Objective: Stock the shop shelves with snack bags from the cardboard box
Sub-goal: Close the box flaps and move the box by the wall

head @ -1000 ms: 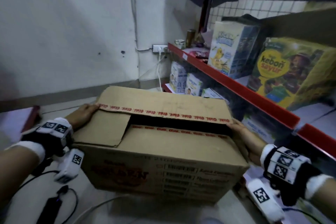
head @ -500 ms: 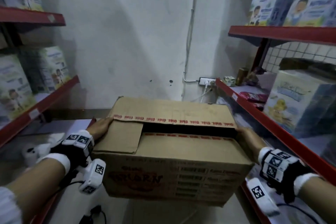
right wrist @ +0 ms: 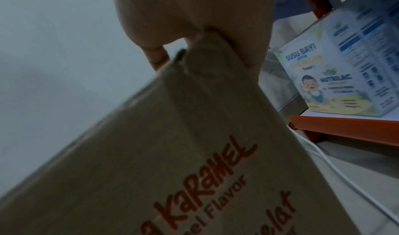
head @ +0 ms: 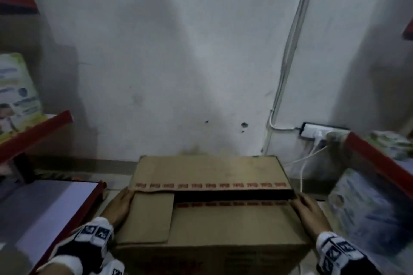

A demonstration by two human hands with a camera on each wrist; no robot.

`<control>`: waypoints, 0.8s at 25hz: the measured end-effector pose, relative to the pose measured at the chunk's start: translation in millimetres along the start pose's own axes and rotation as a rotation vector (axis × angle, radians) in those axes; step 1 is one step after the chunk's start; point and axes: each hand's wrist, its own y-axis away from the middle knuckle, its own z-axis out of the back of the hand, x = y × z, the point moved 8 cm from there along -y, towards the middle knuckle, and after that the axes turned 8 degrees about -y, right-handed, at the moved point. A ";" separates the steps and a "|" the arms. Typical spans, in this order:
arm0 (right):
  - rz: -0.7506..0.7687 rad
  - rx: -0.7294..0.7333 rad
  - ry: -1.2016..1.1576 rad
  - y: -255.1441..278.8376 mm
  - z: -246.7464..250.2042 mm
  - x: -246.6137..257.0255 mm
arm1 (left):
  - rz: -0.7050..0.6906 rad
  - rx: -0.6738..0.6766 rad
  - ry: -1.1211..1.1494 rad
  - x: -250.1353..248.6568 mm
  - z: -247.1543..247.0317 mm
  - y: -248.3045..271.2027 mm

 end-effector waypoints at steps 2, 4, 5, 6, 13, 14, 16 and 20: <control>-0.092 0.010 -0.017 -23.4 -22.2 -10.5 | 0.007 0.070 -0.034 1.5 -18.9 -31.3; -0.109 0.024 -0.009 -36.6 -41.8 -18.1 | 0.012 0.078 -0.071 7.5 -31.8 -56.8; -0.098 0.008 0.000 -47.1 -49.0 -21.6 | 0.023 0.088 -0.094 10.3 -37.4 -69.8; -0.096 -0.011 0.024 -55.1 -52.7 -22.6 | 0.028 0.092 -0.114 14.1 -42.0 -80.8; -0.066 -0.137 0.296 -85.9 -67.1 -20.3 | 0.007 0.005 -0.225 7.7 -49.3 -120.0; -0.053 -0.166 0.285 -85.6 -66.2 -18.4 | 0.002 -0.015 -0.214 8.4 -48.8 -121.5; -0.052 -0.183 0.270 -82.0 -65.7 -18.6 | -0.002 -0.041 -0.175 10.8 -47.5 -118.2; 0.049 -0.120 0.301 -67.5 -62.1 2.9 | 0.001 -0.174 0.070 10.3 -28.9 -104.8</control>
